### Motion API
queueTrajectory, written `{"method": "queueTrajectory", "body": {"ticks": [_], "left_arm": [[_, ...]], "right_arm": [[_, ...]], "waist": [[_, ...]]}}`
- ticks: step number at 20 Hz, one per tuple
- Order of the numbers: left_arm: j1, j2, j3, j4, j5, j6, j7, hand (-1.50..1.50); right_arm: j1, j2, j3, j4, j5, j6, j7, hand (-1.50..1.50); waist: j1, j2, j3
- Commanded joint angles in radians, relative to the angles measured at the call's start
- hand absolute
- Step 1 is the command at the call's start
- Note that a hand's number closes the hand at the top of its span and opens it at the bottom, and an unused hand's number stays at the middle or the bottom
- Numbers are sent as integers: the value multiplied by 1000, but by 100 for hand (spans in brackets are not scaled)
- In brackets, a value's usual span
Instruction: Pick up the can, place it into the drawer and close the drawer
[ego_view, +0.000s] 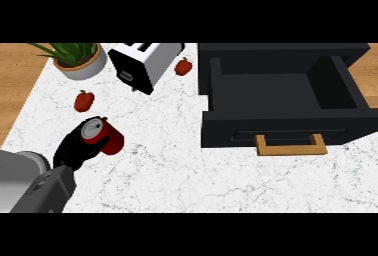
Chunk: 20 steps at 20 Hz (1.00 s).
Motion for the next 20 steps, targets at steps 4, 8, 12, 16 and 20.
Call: {"method": "queueTrajectory", "body": {"ticks": [4, 8, 12, 16, 20], "left_arm": [[-40, -31, -16, -19, 12, -88, 4, 150], [-25, -70, -29, -118, 34, -38, 39, 150], [15, -143, 5, -192, 81, 101, 39, 150], [82, -263, -42, -367, 77, 208, 11, 150], [108, -285, -123, -566, 133, 291, 131, 150]], "right_arm": [[-31, -15, -11, -2, -32, -5, 34, -150], [45, 45, 7, -19, 5, 19, -18, -150], [31, 36, 11, -75, -16, -41, 44, -150], [22, 5, -30, -11, -50, -21, 8, -150], [124, 46, 44, -85, -35, -37, -24, -150]], "waist": [[7, -2, 1], [12, -6, 2], [34, -14, 3], [33, -14, 4], [20, -14, 3]]}}
